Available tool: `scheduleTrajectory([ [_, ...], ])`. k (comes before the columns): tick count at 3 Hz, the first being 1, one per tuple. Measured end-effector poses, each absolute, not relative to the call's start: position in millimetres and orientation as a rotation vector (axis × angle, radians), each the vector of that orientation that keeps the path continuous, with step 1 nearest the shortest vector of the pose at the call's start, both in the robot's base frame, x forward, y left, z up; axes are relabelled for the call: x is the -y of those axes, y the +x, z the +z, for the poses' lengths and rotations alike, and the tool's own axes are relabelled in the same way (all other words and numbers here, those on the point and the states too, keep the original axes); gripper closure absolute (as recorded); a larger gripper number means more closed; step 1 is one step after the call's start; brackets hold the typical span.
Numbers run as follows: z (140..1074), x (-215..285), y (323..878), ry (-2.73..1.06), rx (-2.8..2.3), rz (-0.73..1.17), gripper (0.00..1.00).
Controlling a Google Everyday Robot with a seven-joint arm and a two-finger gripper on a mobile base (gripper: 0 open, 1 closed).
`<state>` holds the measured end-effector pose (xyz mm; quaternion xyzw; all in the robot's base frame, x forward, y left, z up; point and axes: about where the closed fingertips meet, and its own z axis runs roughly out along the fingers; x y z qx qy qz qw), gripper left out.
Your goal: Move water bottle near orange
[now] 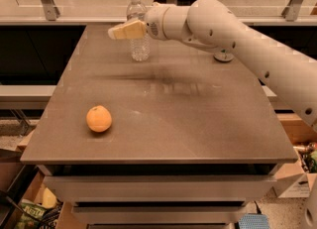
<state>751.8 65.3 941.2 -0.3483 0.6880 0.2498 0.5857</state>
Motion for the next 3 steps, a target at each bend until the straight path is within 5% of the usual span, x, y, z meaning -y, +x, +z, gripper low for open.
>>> scheduleTrajectory([
  [3, 940.5, -72.6, 750.6, -0.820, -1.602, 0.592, 0.64],
])
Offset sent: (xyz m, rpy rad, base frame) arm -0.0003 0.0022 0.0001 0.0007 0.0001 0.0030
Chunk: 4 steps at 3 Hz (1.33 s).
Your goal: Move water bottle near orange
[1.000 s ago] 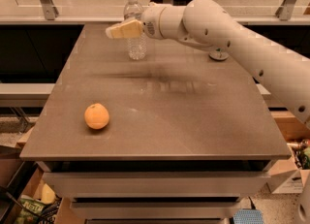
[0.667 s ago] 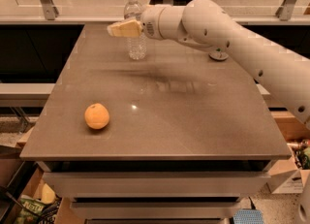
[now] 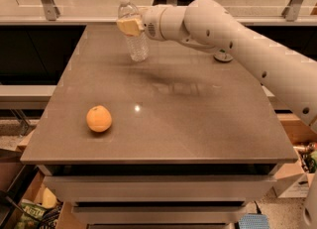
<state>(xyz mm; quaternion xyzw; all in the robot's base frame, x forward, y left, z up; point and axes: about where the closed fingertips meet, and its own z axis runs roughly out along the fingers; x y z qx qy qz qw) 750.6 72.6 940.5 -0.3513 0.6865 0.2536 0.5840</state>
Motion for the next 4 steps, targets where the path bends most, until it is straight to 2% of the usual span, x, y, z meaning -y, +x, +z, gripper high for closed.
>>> scheduleTrajectory([
  [1, 940.1, -75.0, 750.1, -0.823, -1.601, 0.595, 0.87],
  [2, 939.7, -77.3, 749.7, -0.825, -1.601, 0.598, 1.00],
  [4, 941.7, -78.3, 748.8, -0.835, -1.596, 0.613, 1.00],
])
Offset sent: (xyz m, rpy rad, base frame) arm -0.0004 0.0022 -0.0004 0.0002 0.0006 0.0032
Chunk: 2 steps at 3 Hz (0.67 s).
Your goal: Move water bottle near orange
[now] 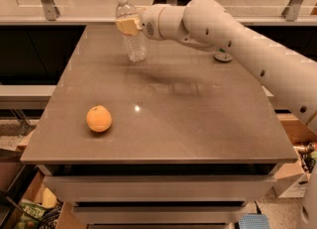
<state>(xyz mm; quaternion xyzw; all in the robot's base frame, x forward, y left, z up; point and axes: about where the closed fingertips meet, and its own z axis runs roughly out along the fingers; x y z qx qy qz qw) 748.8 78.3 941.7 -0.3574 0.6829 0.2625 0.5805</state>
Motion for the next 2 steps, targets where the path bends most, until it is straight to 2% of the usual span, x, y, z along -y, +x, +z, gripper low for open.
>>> scheduleTrajectory([
  [2, 965.1, -69.8, 734.3, -0.859, -1.572, 0.703, 1.00],
])
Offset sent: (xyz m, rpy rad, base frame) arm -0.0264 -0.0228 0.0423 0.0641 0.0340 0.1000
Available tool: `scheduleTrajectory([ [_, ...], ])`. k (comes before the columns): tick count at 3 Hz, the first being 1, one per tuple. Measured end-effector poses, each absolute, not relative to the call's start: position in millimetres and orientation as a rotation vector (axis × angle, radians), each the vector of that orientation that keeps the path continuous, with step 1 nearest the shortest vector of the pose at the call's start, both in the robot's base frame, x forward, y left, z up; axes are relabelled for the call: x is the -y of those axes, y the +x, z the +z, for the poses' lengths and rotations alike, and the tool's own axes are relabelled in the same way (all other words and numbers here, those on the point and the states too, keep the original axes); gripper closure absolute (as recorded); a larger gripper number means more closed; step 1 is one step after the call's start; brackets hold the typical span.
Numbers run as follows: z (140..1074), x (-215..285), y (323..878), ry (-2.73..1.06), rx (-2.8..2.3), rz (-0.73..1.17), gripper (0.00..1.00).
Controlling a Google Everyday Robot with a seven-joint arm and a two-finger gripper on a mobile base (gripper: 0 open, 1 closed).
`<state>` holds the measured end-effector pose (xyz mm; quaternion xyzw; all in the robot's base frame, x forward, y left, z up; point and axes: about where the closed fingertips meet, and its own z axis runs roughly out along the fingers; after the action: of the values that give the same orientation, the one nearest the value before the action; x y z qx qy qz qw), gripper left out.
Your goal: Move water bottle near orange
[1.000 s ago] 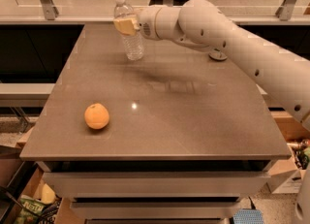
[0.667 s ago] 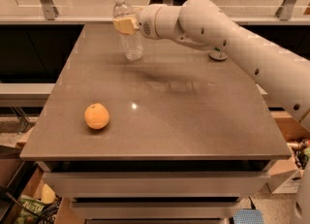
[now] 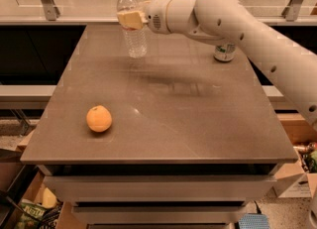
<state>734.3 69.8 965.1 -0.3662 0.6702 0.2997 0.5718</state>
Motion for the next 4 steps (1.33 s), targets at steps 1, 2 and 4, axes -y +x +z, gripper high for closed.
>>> scheduleTrajectory([
  [1, 977.9, -60.8, 718.4, -0.855, -1.576, 0.712, 1.00],
  [2, 991.8, -51.9, 693.8, -0.838, -1.576, 0.692, 1.00],
  [4, 1003.7, -39.5, 646.1, -0.838, -1.556, 0.704, 1.00],
])
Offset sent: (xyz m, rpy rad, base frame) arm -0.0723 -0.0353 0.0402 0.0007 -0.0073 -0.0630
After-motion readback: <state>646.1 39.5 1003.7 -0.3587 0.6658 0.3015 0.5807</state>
